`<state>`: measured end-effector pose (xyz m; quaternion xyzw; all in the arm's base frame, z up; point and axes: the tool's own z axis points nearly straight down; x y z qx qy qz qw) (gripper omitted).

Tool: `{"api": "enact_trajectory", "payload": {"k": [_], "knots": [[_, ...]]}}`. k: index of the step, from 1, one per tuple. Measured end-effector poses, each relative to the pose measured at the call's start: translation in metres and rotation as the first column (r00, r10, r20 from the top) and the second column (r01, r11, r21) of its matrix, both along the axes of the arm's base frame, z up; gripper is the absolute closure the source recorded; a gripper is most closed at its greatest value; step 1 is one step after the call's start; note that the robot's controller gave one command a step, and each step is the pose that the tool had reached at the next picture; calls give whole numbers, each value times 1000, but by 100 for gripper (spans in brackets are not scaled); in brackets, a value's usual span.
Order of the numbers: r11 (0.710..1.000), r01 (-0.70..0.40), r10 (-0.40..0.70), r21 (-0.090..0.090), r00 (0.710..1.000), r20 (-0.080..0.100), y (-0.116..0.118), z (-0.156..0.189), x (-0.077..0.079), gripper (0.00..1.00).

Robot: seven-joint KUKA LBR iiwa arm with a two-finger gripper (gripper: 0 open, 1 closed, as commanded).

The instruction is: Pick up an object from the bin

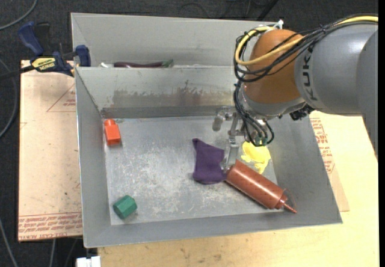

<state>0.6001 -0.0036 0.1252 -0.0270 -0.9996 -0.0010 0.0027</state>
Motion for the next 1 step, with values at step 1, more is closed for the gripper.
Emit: {"api": "enact_trajectory", "payload": {"k": [1], "knots": [[997,83,-83,0,996,9,-5,-8,-23,0]]}}
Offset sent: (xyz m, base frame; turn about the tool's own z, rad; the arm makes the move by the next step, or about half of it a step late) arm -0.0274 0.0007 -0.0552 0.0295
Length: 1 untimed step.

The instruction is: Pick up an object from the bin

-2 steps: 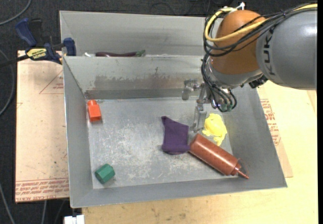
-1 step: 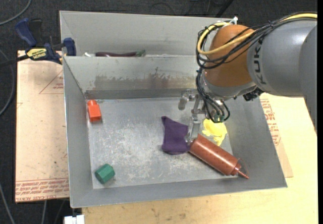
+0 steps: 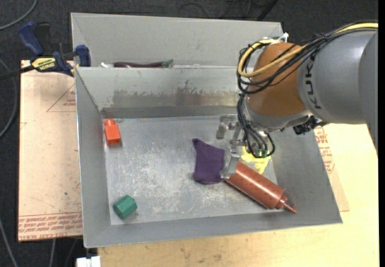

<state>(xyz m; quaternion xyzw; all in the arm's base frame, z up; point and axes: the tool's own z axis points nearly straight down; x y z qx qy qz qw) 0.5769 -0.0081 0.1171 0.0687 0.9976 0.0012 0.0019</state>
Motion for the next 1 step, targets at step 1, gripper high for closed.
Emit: {"api": "enact_trajectory", "payload": {"k": [1], "knots": [[999,-47,47,1,999,-4,5,-41,-2,0]]}}
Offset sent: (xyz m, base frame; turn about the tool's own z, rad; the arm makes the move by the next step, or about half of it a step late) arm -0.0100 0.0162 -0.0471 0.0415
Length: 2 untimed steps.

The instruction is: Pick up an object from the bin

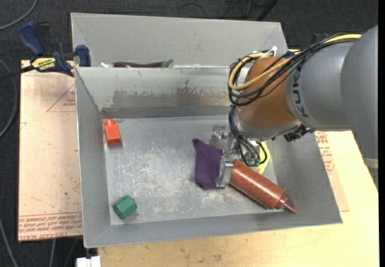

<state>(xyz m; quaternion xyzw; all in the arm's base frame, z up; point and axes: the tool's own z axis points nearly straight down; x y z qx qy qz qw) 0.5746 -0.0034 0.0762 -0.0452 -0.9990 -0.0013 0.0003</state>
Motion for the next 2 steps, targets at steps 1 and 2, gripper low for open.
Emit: {"api": "enact_trajectory", "payload": {"k": [1,2], "knots": [[996,87,-87,1,996,10,12,-5,-6,100],[996,87,-87,0,996,10,12,-5,-6,100]]}}
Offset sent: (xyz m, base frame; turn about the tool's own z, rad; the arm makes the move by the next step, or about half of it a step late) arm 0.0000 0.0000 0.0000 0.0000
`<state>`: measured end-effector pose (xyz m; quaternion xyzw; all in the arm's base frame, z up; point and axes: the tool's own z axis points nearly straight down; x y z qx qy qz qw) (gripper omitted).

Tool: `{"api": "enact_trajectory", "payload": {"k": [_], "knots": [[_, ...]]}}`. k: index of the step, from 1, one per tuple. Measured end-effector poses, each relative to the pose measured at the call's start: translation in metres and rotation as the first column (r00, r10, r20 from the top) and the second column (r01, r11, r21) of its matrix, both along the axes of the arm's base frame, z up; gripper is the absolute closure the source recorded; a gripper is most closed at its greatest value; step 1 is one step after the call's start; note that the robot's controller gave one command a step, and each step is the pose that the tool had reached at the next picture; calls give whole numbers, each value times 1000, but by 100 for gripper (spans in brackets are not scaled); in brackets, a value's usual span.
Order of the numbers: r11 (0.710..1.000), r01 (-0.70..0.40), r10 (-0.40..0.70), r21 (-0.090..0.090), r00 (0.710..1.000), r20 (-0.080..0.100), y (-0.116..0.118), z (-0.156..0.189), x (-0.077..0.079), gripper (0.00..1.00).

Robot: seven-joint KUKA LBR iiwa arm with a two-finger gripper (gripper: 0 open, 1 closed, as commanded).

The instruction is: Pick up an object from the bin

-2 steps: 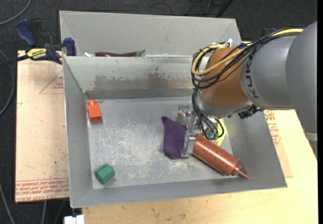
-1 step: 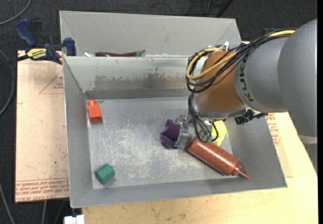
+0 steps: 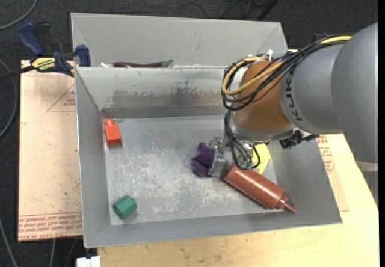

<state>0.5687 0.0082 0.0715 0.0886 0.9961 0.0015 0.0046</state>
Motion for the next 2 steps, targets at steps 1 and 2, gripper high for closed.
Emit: {"api": "enact_trajectory", "payload": {"k": [1,2], "knots": [[1000,0,0,0,1000,-5,0,4,-2,100],[1000,-1,1,1,1000,-4,0,19,-2,100]]}}
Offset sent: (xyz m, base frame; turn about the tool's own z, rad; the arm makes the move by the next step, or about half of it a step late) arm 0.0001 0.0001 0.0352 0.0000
